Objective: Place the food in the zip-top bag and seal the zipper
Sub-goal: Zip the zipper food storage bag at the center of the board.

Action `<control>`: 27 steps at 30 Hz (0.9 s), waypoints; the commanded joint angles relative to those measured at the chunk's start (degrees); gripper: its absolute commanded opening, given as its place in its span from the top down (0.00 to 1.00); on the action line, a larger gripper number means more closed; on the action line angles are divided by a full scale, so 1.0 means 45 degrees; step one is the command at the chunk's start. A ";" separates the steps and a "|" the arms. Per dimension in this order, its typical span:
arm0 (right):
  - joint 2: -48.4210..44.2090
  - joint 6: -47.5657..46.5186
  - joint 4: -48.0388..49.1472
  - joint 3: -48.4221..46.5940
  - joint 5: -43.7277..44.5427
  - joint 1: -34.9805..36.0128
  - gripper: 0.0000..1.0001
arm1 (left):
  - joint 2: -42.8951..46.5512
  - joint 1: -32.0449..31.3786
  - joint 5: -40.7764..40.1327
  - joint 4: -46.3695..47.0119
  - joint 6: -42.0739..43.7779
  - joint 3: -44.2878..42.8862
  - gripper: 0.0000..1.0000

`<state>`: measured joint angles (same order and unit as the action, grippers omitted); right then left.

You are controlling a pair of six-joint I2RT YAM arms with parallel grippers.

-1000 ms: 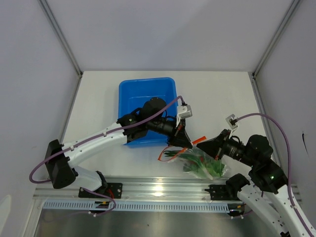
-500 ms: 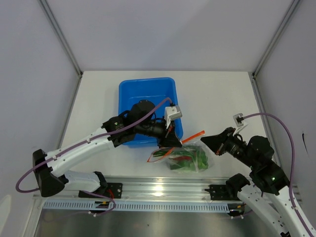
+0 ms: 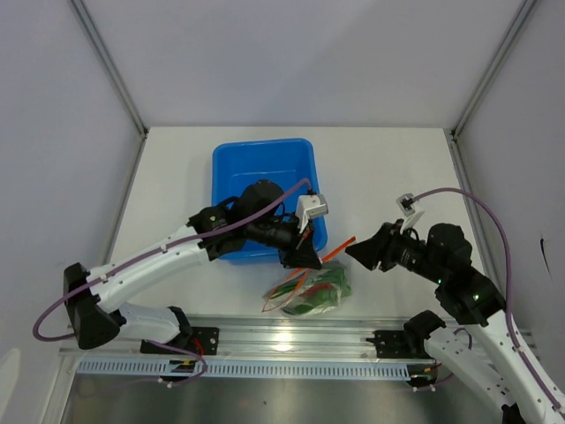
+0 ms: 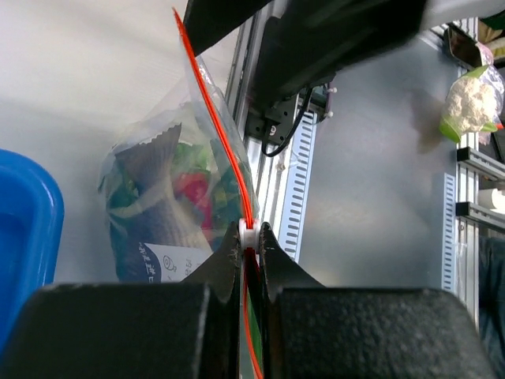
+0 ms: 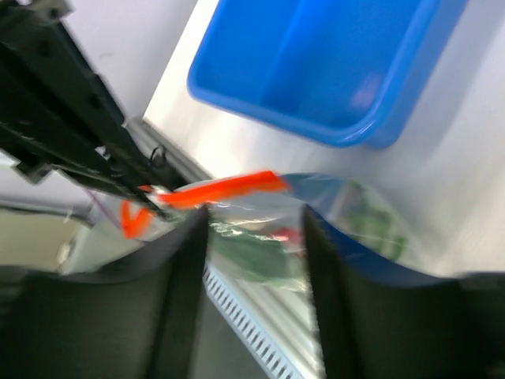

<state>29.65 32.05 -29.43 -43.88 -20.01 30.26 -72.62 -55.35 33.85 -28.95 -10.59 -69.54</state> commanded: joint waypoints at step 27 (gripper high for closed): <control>0.3547 -0.5345 -0.2581 -0.2751 -0.6511 0.0228 0.44 | -0.0796 0.0055 0.2732 -0.0539 0.1416 -0.1266 0.99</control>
<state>45.60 8.29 -43.72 -56.95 -46.33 30.63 -78.72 -55.31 43.40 -33.19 -5.37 -72.93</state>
